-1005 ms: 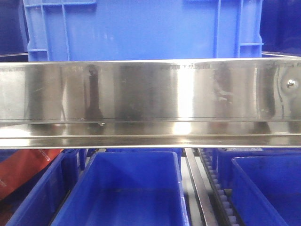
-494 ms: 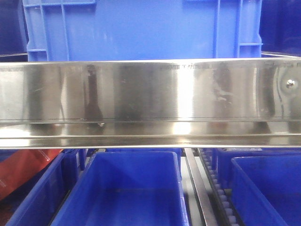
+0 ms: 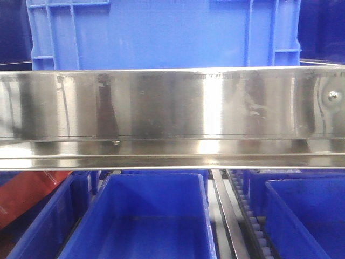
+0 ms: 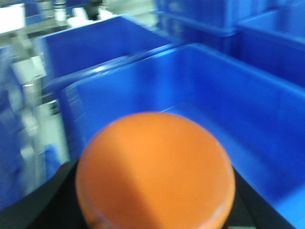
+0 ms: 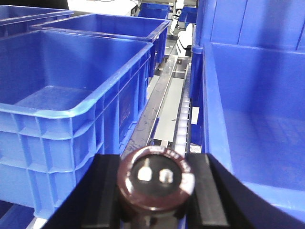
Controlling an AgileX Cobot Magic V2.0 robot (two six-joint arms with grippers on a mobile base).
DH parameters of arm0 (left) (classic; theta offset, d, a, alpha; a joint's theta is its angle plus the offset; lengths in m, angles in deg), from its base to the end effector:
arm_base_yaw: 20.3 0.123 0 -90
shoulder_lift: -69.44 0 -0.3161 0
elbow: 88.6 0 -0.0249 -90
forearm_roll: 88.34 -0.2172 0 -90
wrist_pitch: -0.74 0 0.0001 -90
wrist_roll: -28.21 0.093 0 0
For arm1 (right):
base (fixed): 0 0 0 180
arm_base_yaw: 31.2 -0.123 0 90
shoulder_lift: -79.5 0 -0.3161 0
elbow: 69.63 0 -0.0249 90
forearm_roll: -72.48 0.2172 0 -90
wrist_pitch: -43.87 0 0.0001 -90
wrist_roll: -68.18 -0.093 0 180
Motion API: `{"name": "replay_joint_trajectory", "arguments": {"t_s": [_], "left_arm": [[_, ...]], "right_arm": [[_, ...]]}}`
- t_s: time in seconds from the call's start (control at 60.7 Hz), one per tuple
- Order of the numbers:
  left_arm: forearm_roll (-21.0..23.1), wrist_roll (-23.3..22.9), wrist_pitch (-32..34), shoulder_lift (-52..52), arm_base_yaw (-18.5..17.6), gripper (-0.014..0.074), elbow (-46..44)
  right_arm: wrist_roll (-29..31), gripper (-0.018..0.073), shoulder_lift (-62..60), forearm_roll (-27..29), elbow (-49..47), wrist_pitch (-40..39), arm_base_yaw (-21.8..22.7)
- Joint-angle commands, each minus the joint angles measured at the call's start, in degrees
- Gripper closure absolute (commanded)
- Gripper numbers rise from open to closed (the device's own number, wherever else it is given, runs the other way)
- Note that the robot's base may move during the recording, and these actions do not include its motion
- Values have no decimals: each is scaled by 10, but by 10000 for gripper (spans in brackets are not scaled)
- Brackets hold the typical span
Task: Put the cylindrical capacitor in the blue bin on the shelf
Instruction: 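Open the left gripper to drop the orange cylinder into the bin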
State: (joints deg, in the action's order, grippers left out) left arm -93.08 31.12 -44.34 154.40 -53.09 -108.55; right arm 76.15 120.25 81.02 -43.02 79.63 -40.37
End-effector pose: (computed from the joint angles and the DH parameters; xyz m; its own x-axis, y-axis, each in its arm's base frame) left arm 0.2096 -0.1285 0.5204 -0.2318 0.2788 -0.9320 0.5228 0.8436 0.1224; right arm 0.0399 0.0146 0.4153 -0.2147 -0.0527 -0.9753 -0.2462 0.9692 0.0018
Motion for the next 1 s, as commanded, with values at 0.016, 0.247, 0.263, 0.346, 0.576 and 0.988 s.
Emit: {"name": "replay_joint_trajectory", "arguments": {"t_s": [0.016, 0.247, 0.263, 0.346, 0.576, 0.988], "left_arm": [[1, 1, -7, 74, -19, 707, -59], [4, 1, -8, 199, -22, 706, -113], [4, 1, -8, 208, -22, 706, -114], [4, 1, -5, 235, -22, 706, -114], [5, 1, -5, 276, -22, 464, -114], [9, 1, -34, 253, -22, 127, -114]], "right_arm": [[2, 608, -3, -3, -5, -19, -1], [2, 608, -3, -2, -5, -19, -1], [2, 608, -3, -2, -5, -19, -1], [2, 608, -3, -2, -5, -19, -1], [2, 608, -3, -2, -5, -19, -1], [2, 608, -3, -2, -5, -16, -1]]}}
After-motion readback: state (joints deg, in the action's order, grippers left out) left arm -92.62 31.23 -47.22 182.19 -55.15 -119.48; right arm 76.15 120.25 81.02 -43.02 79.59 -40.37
